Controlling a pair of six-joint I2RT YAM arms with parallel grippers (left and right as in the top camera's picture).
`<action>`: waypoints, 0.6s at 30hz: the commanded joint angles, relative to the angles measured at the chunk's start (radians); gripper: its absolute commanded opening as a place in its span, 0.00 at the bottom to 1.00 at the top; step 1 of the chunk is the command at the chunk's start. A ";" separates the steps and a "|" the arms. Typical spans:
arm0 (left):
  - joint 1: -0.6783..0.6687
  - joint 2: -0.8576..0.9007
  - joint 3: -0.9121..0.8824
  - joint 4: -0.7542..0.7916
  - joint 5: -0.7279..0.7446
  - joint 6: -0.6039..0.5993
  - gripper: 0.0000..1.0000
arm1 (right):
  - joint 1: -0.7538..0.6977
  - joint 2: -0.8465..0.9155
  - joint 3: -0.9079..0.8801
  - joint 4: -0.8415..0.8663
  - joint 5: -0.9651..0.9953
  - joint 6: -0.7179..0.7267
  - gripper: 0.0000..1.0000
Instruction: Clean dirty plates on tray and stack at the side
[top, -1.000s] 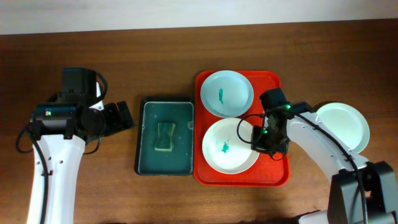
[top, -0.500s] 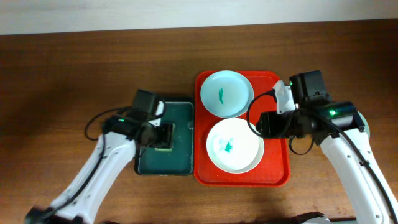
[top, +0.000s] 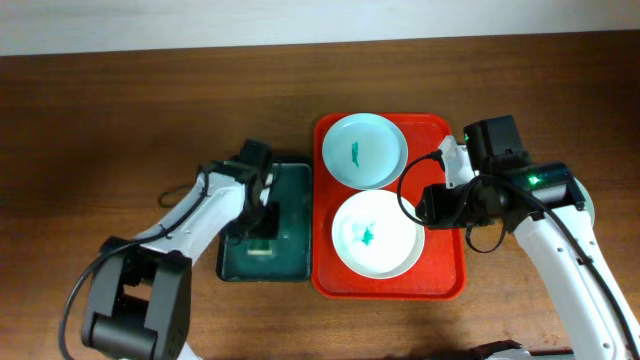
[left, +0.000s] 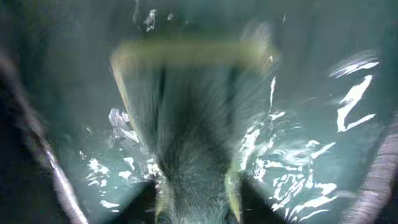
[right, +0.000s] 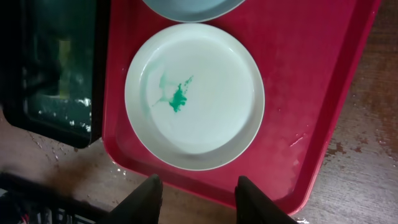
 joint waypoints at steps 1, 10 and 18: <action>-0.002 -0.038 0.095 0.026 0.003 0.013 0.69 | -0.001 0.002 0.008 -0.001 -0.005 -0.006 0.40; -0.002 0.068 -0.067 0.203 -0.069 0.013 0.24 | -0.001 0.002 0.008 -0.002 -0.005 -0.006 0.34; -0.002 0.048 0.171 -0.021 -0.022 0.012 0.33 | -0.001 0.002 0.008 -0.013 -0.005 -0.007 0.33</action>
